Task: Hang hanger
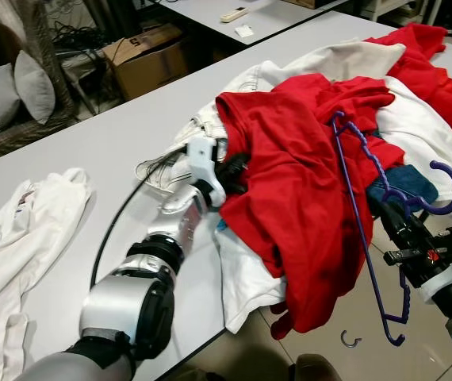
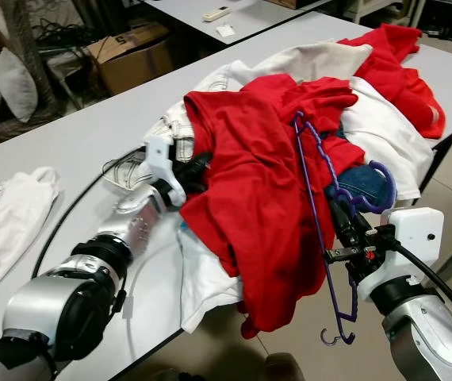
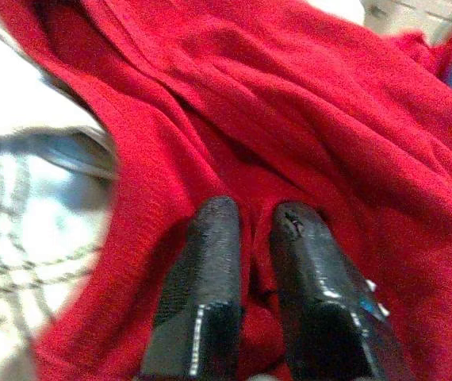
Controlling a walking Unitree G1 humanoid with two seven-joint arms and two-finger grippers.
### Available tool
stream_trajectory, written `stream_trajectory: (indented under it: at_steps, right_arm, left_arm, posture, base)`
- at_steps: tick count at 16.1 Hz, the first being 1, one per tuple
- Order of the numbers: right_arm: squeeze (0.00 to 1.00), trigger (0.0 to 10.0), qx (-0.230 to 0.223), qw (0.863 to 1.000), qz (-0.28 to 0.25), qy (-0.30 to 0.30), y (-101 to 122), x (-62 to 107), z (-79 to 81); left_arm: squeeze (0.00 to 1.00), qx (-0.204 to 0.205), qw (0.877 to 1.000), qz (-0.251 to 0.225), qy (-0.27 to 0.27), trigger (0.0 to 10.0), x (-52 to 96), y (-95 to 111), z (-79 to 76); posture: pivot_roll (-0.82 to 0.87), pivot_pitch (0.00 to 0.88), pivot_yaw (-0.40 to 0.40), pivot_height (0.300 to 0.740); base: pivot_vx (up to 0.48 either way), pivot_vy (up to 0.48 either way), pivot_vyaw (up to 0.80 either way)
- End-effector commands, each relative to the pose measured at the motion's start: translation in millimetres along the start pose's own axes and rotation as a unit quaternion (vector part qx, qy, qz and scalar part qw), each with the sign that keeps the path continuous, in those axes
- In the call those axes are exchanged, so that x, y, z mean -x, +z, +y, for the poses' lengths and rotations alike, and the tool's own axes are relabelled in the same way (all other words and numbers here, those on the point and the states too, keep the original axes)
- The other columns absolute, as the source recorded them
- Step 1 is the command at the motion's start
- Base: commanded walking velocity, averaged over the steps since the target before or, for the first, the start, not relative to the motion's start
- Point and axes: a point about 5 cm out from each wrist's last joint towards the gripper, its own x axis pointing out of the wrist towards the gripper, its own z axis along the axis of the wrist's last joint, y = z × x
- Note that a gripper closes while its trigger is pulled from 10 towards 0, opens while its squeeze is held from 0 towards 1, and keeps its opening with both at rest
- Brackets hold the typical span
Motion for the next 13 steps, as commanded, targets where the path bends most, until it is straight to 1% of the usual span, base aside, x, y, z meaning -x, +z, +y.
stream_trajectory:
  at_steps: [1,2,3,4,5,6,8,9,10,11,12,13]
  right_arm:
    - [0.0,10.0,0.0,1.0,-0.004,0.007,1.7,-1.9,3.4]
    - [0.0,10.0,-0.001,1.0,-0.006,0.009,2.1,-3.2,3.7]
    - [0.0,10.0,-0.001,1.0,-0.006,0.009,2.1,-3.2,3.7]
    - [0.0,10.0,-0.002,1.0,-0.009,0.01,2.7,-4.5,4.0]
    - [0.0,10.0,-0.004,1.0,-0.016,0.014,4.3,-8.1,4.8]
    - [0.0,10.0,-0.005,1.0,-0.02,0.017,5.0,-10.1,5.5]
    - [0.0,10.0,-0.006,0.999,-0.024,0.02,5.7,-13.1,6.7]
    - [0.0,10.0,-0.008,0.999,-0.029,0.026,6.8,-17.7,8.2]
    - [0.0,10.0,-0.008,0.999,-0.031,0.028,7.2,-19.5,8.9]
    - [0.0,10.0,-0.009,0.999,-0.034,0.029,8.0,-21.1,9.6]
    - [0.0,10.0,-0.01,0.998,-0.048,0.028,11.2,-24.7,9.4]
    - [0.0,10.0,-0.011,0.998,-0.054,0.025,12.5,-25.6,8.7]
  left_arm:
    - [0.0,-0.014,0.999,-0.024,0.019,0.0,1.3,15.2,9.8]
    - [0.0,-0.023,0.999,-0.041,0.027,0.0,2.2,24.8,14.6]
    - [0.0,-0.023,0.999,-0.041,0.027,0.0,2.2,24.8,14.6]
    - [0.0,-0.033,0.997,-0.059,0.036,0.0,3.6,36.5,20.4]
    - [0.0,-0.056,0.99,-0.111,0.058,0.0,7.1,72.1,33.7]
    - [0.0,-0.07,0.986,-0.138,0.066,0.0,8.9,91.5,38.4]
    - [0.0,-0.09,0.978,-0.171,0.075,0.0,11.2,116.7,42.4]
    - [0.0,-0.126,0.966,-0.208,0.086,0.0,14.8,149.7,44.9]
    - [0.0,-0.138,0.961,-0.221,0.09,0.0,16.6,161.0,45.5]
    - [0.0,-0.149,0.955,-0.241,0.092,0.0,19.0,177.2,44.9]
    - [0.0,-0.188,0.919,-0.343,0.051,0.0,28.2,234.7,26.7]
    - [0.0,-0.195,0.902,-0.383,0.023,0.0,32.3,250.6,16.5]
  posture:
    - [-0.39,0.0,0.167,0.74]
    - [-0.39,0.0,0.167,0.74]
    - [-0.39,0.0,0.167,0.74]
    - [-0.39,0.0,0.166,0.74]
    - [-0.38,0.0,0.164,0.74]
    - [-0.37,0.0,0.161,0.74]
    - [-0.36,0.0,0.158,0.74]
    - [-0.35,0.0,0.156,0.74]
    - [-0.34,0.0,0.155,0.74]
    - [-0.33,0.0,0.155,0.74]
    - [-0.33,0.0,0.155,0.74]
    - [-0.33,0.0,0.155,0.74]
  base:
    - [0.0,0.0,0.0]
    - [0.0,0.0,0.0]
    - [0.0,0.0,0.0]
    - [0.0,0.0,0.0]
    - [0.0,0.0,0.0]
    - [0.0,0.0,0.0]
    - [0.0,0.0,0.0]
    - [0.0,0.0,0.0]
    - [0.0,0.0,0.0]
    - [0.0,0.0,0.0]
    - [0.0,0.0,0.0]
    - [0.0,0.0,0.0]
